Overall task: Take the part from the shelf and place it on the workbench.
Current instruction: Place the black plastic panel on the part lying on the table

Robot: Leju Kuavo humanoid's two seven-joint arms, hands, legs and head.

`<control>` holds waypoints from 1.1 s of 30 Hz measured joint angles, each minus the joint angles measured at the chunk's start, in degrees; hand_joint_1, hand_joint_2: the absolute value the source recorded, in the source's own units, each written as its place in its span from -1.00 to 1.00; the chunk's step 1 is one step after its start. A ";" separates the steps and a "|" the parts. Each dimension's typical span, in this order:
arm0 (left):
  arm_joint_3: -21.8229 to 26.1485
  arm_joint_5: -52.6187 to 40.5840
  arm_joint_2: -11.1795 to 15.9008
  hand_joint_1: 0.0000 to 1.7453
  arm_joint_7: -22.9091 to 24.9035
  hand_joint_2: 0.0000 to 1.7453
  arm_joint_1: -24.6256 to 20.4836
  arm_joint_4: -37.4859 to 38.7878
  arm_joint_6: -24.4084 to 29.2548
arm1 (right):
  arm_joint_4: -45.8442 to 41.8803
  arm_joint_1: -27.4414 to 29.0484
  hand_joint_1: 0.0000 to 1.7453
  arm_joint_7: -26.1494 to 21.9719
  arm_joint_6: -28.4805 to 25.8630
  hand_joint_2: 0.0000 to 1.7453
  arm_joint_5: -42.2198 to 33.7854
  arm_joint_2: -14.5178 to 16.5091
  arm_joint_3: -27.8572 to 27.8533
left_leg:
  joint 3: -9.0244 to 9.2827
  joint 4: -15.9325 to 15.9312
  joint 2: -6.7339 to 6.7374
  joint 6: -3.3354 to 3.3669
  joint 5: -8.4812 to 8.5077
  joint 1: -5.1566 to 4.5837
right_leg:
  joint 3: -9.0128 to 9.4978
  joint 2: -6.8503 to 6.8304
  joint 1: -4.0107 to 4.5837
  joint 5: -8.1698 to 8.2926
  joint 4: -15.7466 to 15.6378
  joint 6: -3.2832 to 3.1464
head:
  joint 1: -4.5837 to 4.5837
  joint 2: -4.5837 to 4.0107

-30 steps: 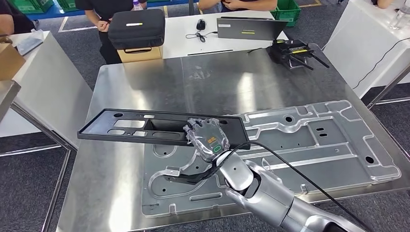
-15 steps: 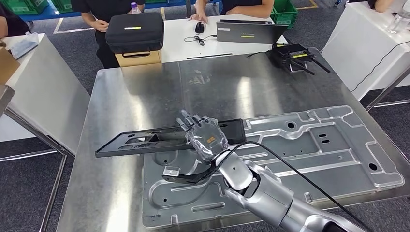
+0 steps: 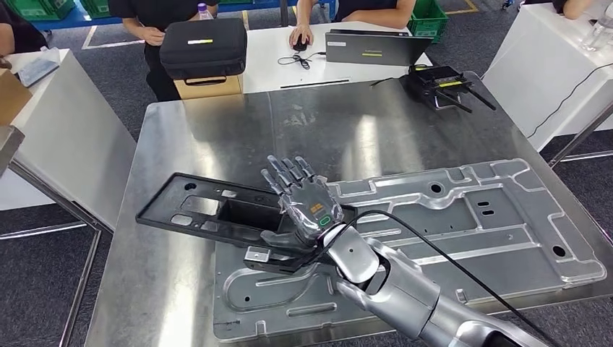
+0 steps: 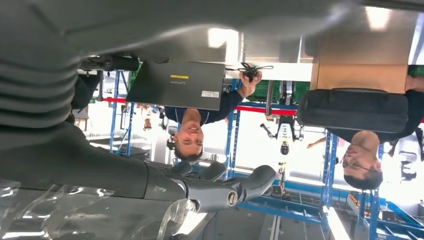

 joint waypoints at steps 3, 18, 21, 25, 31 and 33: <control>0.01 0.16 0.02 -1.00 -0.10 -1.00 -0.07 0.00 -0.24 | -0.17 -0.14 -1.00 0.01 -0.03 -1.00 -0.02 -0.02 -0.08 | 1.68 -2.97 0.26 0.78 1.67 0.80 | -1.20 -0.07 0.16 -2.75 3.44 0.70 | 0.08 0.00; 0.01 -0.14 0.18 -1.00 -0.13 -1.00 0.01 0.09 -0.41 | -0.38 0.05 -1.00 0.13 0.09 -1.00 -0.10 -0.34 -0.09 | -3.53 5.96 0.19 -4.12 -2.92 3.67 | -3.16 0.59 -2.14 -0.21 4.21 0.23 | 0.14 -0.01; 0.01 -0.24 0.15 -1.00 -0.13 -1.00 -0.03 0.09 -0.44 | -0.38 0.09 -1.00 0.18 0.11 -1.00 -0.10 -0.36 -0.08 | -7.18 17.90 0.28 -3.10 -10.02 2.48 | -4.53 0.33 -1.04 0.87 4.15 -0.85 | 0.05 0.00; 0.01 -0.29 0.16 -1.00 -0.13 -1.00 -0.15 0.09 -0.44 | -0.39 0.08 -1.00 0.21 0.12 -1.00 -0.10 -0.38 -0.09 | -0.79 12.17 0.22 0.82 -8.40 -0.34 | -6.05 0.24 0.83 2.33 4.14 -1.74 | 0.05 0.00; 0.01 -0.29 0.04 -1.00 -0.05 -1.00 -0.58 0.04 -0.62 | -0.62 0.00 -1.00 0.26 0.12 -1.00 -0.10 -0.46 -0.16 | 5.07 0.87 0.84 2.88 -4.88 -2.36 | -6.62 0.09 1.26 4.38 3.40 -1.32 | 0.26 0.00; 0.02 -0.30 -0.06 -1.00 -0.02 -1.00 -0.62 0.04 -0.68 | -0.70 -0.02 -1.00 0.27 0.13 -1.00 -0.11 -0.54 -0.17 | 4.39 -0.32 0.98 2.74 -3.20 -1.79 | -7.72 0.12 1.34 1.66 5.50 -0.66 | 0.27 -0.01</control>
